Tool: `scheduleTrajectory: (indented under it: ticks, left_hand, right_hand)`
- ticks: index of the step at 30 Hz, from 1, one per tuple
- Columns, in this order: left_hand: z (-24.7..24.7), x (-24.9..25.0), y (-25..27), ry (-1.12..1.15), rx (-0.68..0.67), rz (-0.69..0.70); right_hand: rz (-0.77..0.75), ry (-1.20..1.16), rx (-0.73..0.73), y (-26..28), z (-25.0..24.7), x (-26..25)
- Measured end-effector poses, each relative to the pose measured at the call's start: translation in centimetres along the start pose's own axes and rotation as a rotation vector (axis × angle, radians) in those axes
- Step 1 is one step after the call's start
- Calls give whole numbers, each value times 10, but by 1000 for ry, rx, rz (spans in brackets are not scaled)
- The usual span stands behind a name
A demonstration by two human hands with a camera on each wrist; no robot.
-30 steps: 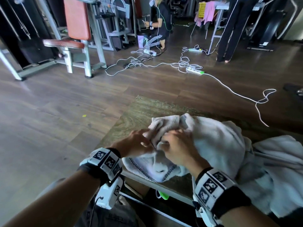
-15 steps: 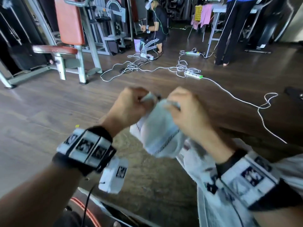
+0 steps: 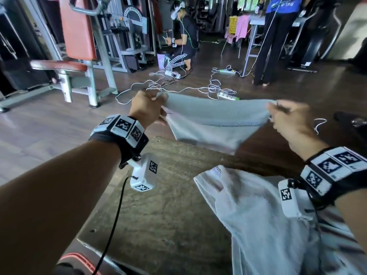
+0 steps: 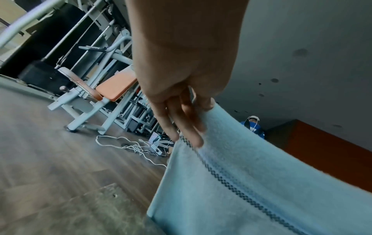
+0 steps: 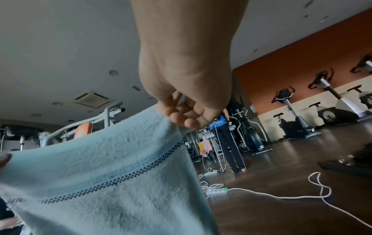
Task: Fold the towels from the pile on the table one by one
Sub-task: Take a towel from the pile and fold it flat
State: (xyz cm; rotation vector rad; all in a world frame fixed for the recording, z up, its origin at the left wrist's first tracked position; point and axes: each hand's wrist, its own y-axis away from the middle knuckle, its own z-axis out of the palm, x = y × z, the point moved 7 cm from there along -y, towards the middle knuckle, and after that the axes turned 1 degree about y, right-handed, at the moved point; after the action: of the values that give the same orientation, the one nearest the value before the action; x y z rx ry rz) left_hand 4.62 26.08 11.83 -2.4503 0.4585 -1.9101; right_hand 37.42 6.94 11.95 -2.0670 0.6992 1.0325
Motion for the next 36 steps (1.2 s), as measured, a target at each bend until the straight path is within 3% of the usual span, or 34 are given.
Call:
scheduleTrajectory:
  ticks: [4, 10, 15, 18, 22, 27, 31, 33, 36]
  left_hand:
    - [11, 0, 10, 129, -50, -97]
    - [-8, 37, 13, 121, 29, 121]
    - [-13, 15, 42, -17, -92, 76]
    - [-31, -10, 65, -181, -123, 117]
    - [-48, -23, 105, -124, -191, 90]
    - [-77, -3, 151, -112, -263, 289]
    - [-90, 14, 195, -109, -412, 331]
    - [-97, 10, 213, -149, -467, 266]
    - [-102, 11, 246, -201, -595, 132]
  right_hand:
    - [223, -198, -168, 16, 9, 8]
    - [180, -276, -202, 27, -5, -8]
    - [214, -182, -252, 57, -19, -2]
    - [110, -20, -197, 83, -35, 3]
    - [-149, -9, -232, 131, -53, -6]
    - [-290, -51, -334, 189, -81, -22]
    - [-286, -93, -406, 224, -101, -38]
    - [-216, -142, -509, 240, -107, -38]
    - [-173, -39, -711, 263, -109, -36]
